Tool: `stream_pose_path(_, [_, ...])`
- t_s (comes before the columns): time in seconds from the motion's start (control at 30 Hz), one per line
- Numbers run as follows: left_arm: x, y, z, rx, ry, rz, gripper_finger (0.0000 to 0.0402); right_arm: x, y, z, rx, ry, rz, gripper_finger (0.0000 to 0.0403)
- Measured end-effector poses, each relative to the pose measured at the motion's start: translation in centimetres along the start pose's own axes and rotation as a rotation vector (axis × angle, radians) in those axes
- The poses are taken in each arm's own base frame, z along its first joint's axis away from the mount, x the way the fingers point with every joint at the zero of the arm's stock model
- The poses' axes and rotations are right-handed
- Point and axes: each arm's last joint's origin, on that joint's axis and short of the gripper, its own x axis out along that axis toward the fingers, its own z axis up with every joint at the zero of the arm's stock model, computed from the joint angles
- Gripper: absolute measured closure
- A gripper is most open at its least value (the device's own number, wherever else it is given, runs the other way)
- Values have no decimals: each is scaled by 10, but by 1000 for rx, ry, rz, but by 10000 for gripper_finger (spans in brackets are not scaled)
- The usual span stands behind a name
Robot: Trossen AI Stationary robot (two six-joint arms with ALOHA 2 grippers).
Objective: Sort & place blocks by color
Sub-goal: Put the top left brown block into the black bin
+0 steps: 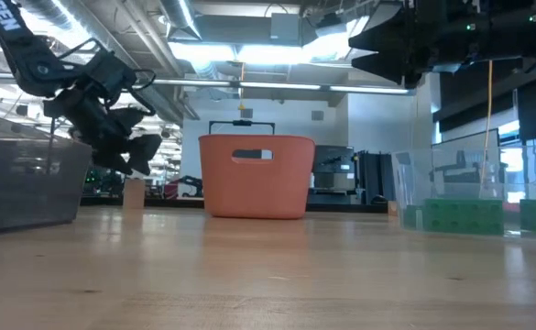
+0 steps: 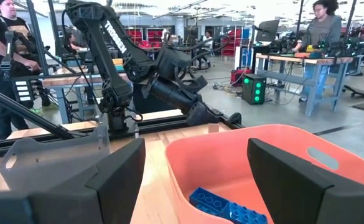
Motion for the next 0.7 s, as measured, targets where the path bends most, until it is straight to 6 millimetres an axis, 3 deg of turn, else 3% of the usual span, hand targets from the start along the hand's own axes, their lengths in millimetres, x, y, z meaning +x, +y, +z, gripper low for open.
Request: stream_pose_path(0.7, [12,1,-7,25,36,-9,192,0,0,0,1,-1,2,118])
